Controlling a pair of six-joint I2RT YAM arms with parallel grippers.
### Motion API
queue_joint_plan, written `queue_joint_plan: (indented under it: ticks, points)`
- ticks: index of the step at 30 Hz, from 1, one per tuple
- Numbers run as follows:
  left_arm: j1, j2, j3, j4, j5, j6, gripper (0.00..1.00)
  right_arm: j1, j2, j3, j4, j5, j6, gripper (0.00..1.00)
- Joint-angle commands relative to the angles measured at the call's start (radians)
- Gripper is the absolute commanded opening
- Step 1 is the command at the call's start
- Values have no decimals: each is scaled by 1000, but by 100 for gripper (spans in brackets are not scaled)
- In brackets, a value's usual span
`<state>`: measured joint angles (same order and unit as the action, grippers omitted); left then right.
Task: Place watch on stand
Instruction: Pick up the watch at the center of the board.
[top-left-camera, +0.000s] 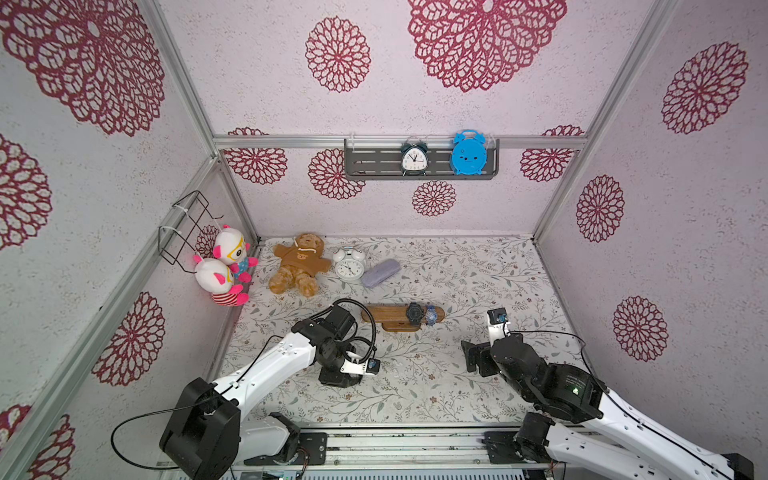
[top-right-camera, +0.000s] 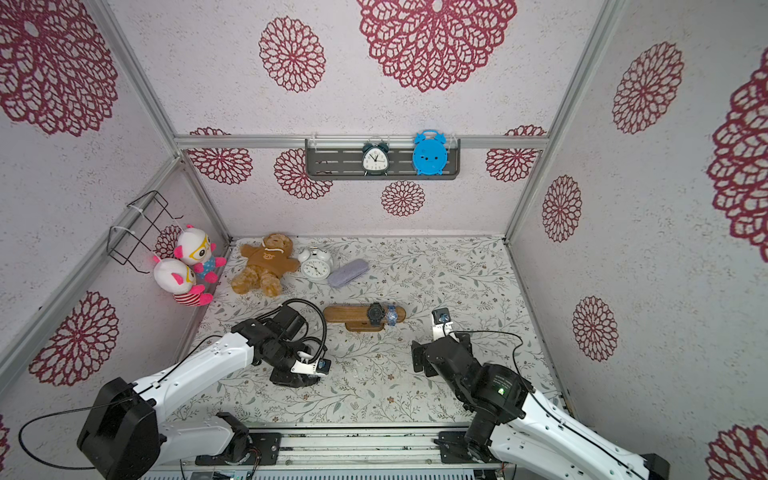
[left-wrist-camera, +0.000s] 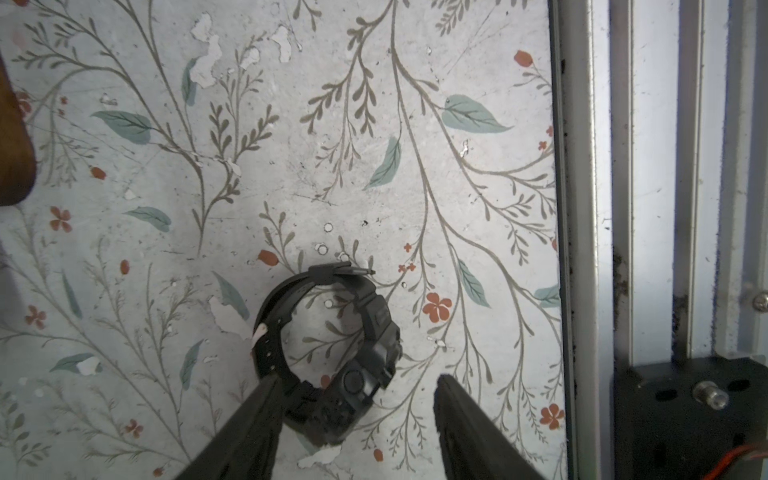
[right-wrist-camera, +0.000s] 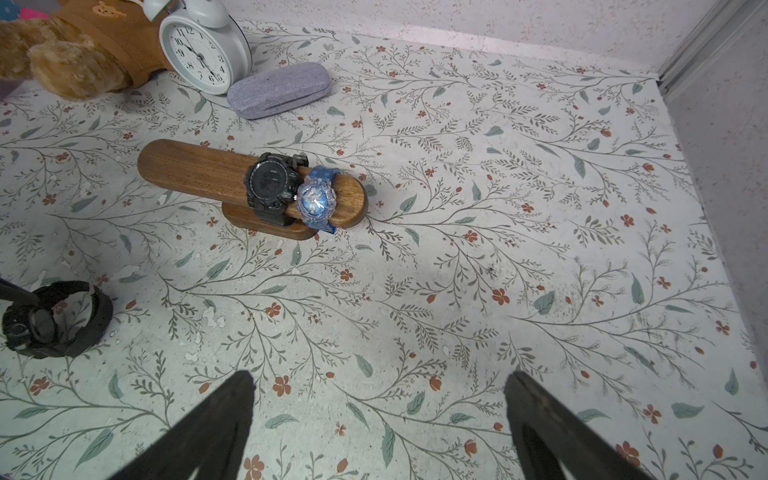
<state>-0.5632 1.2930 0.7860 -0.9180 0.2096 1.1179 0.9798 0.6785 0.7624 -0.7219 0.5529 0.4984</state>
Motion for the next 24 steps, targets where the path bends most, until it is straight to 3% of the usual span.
queue_joint_plan:
  ticks: [1,10,24]
  points:
    - [-9,17,-20,29,-14,38,62,-3,-7,6,-7,9,9,97]
    - [-9,35,-44,39,-40,32,55,-3,-28,-8,-17,6,15,97]
    - [-7,-34,-106,46,-43,-43,34,-4,-71,-31,-27,11,31,97]
